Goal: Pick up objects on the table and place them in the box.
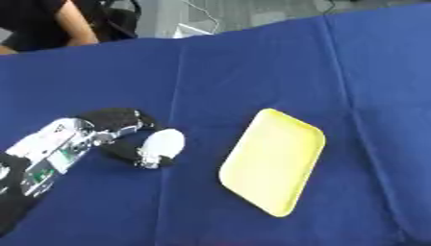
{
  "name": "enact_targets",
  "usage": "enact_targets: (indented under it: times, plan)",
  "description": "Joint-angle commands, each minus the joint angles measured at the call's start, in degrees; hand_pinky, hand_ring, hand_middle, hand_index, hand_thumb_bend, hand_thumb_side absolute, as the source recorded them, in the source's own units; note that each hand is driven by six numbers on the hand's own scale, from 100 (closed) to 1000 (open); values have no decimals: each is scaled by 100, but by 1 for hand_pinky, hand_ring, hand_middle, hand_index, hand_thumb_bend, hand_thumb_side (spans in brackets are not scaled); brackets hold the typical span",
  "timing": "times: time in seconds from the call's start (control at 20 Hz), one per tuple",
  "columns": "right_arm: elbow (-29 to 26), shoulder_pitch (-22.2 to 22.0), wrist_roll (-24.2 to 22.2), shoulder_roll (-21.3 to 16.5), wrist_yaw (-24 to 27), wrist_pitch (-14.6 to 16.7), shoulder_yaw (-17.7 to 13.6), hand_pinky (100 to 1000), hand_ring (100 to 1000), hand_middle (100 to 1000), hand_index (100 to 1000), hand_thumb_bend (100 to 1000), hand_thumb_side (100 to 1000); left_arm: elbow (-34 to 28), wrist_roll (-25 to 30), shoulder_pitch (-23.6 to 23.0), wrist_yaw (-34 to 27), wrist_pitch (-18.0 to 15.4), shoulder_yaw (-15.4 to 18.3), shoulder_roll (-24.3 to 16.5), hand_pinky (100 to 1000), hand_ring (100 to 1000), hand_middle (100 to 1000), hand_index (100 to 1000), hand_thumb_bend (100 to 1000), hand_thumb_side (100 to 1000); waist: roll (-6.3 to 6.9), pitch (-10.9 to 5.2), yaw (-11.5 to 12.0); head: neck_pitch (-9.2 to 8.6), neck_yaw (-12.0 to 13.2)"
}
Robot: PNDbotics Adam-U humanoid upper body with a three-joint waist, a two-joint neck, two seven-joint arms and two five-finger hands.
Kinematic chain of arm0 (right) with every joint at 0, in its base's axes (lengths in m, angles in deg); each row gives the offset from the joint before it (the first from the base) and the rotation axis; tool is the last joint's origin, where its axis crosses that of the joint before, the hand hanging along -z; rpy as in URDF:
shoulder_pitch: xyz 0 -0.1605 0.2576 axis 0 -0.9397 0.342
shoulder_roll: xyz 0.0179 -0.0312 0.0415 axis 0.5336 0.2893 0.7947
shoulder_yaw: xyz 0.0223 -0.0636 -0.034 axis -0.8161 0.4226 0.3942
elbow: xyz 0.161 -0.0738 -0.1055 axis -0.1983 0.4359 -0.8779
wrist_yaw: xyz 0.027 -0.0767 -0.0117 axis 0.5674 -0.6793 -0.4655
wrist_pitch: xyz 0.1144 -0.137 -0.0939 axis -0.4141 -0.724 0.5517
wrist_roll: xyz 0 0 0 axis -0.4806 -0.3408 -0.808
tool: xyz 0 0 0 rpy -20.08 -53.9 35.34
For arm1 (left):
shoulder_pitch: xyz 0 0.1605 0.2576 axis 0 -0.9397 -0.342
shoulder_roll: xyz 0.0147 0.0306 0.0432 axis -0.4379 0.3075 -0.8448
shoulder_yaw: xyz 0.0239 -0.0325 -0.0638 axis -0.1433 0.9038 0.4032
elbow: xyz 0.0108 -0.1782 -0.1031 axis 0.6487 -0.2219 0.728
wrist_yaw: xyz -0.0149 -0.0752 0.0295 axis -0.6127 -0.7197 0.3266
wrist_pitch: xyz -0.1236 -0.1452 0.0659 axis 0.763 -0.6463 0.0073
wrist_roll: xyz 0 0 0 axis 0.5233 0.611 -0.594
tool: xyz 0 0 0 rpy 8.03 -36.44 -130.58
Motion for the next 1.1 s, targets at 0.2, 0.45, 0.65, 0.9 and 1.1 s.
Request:
enact_targets:
  times: [0.2, 0.45, 0.65, 0.9, 1.1]
  plan:
    - [-71, 48, -14, -110, -21, 5, -20, 867, 867, 931, 1000, 356, 935, -357, 84, -79, 235, -19, 105, -215, 907, 753, 721, 852, 687, 1000, -24, -69, 16, -11, 17]
    - [-74, 69, -21, -95, -14, 7, -13, 867, 868, 931, 1000, 356, 936, -147, 9, 19, 442, -21, 38, 33, 891, 706, 685, 829, 675, 1000, -43, -60, -6, -31, 38]
    - [-76, 70, -18, -93, -12, 6, -14, 867, 868, 931, 1000, 356, 936, 1, -8, 42, 542, -95, -15, 120, 897, 713, 694, 834, 677, 1000, -40, -44, -11, -26, 50]
    - [-79, 76, -14, -94, -14, 3, -20, 867, 868, 931, 1000, 356, 936, 122, -36, 28, 578, -133, -24, 159, 904, 735, 720, 856, 693, 1000, -39, -40, -15, -18, 46]
    - [-78, 75, -12, -97, -15, 4, -21, 868, 868, 931, 1000, 356, 935, 148, -31, 11, 530, -157, -14, 157, 912, 760, 746, 883, 721, 1000, -42, -47, -8, -25, 45]
